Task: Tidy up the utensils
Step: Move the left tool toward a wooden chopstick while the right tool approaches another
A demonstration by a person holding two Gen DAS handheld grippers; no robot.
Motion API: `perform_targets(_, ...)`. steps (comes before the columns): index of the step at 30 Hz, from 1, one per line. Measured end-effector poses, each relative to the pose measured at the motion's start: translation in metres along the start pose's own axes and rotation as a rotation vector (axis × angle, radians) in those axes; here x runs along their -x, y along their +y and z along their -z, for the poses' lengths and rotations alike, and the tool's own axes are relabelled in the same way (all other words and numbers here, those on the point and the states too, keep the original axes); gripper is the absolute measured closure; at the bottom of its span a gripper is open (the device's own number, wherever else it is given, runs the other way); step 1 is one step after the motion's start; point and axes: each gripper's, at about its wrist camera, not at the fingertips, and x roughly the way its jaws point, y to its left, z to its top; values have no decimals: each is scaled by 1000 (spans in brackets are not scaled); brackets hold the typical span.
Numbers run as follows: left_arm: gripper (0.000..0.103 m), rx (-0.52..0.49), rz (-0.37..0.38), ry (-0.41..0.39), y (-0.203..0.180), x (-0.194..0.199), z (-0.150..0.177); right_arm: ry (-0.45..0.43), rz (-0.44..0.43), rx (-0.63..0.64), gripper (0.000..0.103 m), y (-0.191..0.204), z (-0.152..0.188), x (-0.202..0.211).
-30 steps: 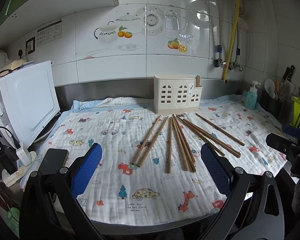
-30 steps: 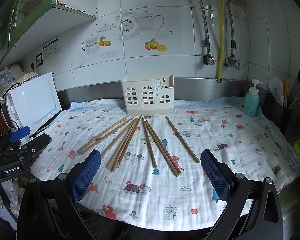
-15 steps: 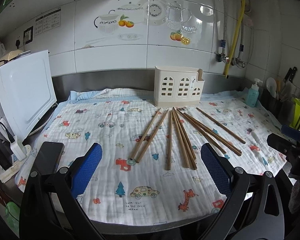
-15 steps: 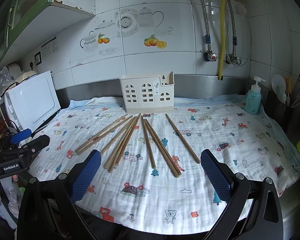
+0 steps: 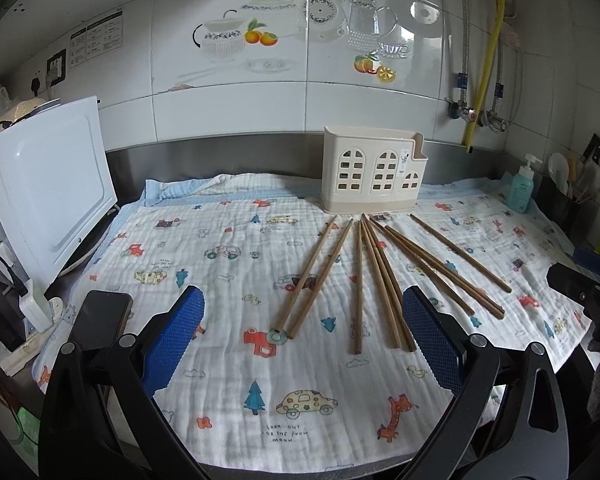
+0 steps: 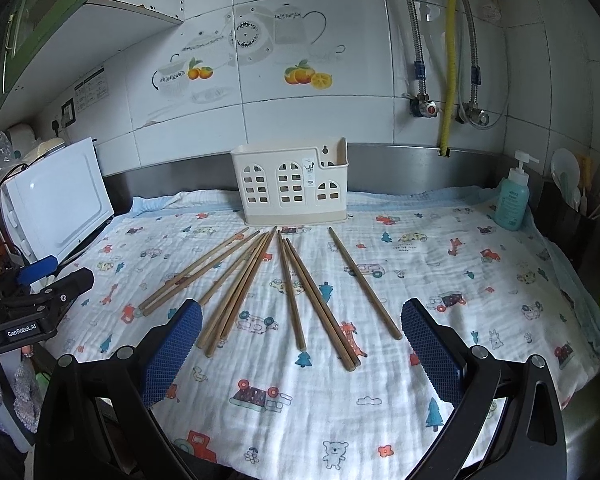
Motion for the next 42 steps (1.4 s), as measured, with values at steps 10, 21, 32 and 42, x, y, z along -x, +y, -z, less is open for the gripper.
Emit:
perform_targets(10, 5, -13, -8, 2, 1, -6, -4, 10, -2, 8, 6, 2, -4, -8)
perform_targets(21, 5, -1, -4, 26, 4, -23, -7, 40, -5, 6, 6, -3, -4, -25)
perform_targets(32, 5, 16, 10, 72, 7, -47, -2, 78, 3, 8, 6, -15, -2, -46)
perform_targets(42, 5, 29, 5, 92, 13, -65, -2, 103, 6, 11, 6, -20, -1, -63)
